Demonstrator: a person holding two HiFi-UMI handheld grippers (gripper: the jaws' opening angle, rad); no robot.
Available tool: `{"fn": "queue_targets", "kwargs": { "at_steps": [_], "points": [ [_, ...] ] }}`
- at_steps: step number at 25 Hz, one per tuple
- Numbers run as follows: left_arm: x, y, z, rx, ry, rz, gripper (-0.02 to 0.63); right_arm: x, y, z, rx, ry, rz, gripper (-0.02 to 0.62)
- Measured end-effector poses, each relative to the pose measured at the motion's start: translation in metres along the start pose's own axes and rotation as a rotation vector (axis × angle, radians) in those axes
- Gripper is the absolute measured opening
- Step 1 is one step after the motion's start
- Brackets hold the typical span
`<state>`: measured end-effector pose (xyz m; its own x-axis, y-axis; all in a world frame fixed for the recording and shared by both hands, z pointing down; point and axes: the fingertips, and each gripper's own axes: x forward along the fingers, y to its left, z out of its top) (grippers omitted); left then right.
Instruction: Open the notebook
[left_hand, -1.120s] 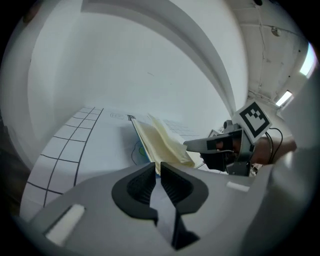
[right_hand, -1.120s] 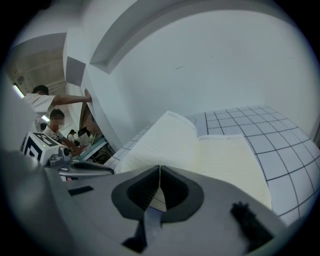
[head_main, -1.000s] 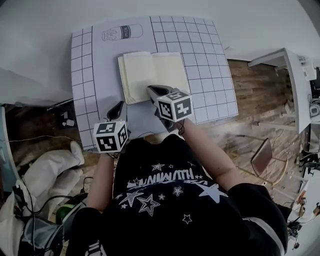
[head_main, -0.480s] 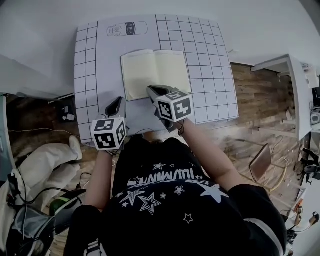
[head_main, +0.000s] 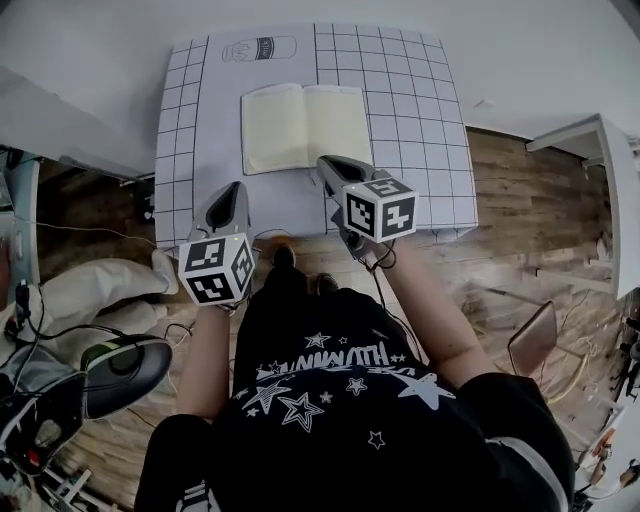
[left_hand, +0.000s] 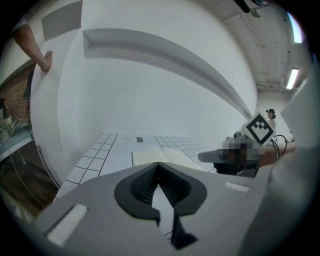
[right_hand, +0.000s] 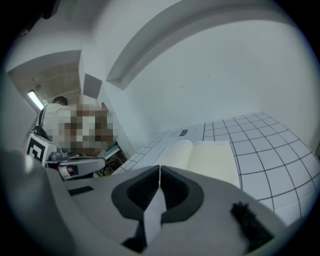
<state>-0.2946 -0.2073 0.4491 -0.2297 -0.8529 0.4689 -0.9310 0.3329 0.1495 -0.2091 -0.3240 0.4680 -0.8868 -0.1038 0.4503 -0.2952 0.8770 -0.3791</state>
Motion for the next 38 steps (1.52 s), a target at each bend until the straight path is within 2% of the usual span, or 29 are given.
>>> {"fn": "queue_targets", "kwargs": {
  "at_steps": [5,9,12,18,25,28,32,38],
  "points": [
    [-0.040,-0.035,-0.022,-0.007,-0.013,0.050,0.009,-0.028,0.007,-0.018,-0.008,-0.020,0.072,0.017],
    [-0.066,-0.051,-0.067,-0.054,0.055,0.070,0.009,-0.031,0.008,-0.039,0.007,-0.002,0.096,0.015],
    [-0.086,-0.045,-0.083,-0.057,0.087,0.097,0.009,-0.032,0.010,-0.053,0.037,0.013,0.095,0.015],
    [-0.112,-0.012,-0.090,-0.092,0.065,0.135,0.009,-0.045,0.017,-0.066,0.033,0.008,0.045,0.015],
    [-0.148,0.020,-0.122,-0.089,0.038,0.048,0.009,-0.054,0.058,-0.092,-0.007,-0.021,-0.057,0.015],
    [-0.169,0.028,-0.122,-0.060,0.026,-0.014,0.009,-0.062,0.087,-0.096,0.013,-0.063,-0.104,0.015],
    [-0.210,0.035,-0.121,-0.023,-0.035,-0.068,0.009,-0.076,0.132,-0.109,0.002,-0.106,-0.134,0.015],
    [-0.258,0.048,-0.111,-0.007,-0.111,-0.143,0.009,-0.103,0.190,-0.105,-0.015,-0.198,-0.189,0.015]
  ]
}}
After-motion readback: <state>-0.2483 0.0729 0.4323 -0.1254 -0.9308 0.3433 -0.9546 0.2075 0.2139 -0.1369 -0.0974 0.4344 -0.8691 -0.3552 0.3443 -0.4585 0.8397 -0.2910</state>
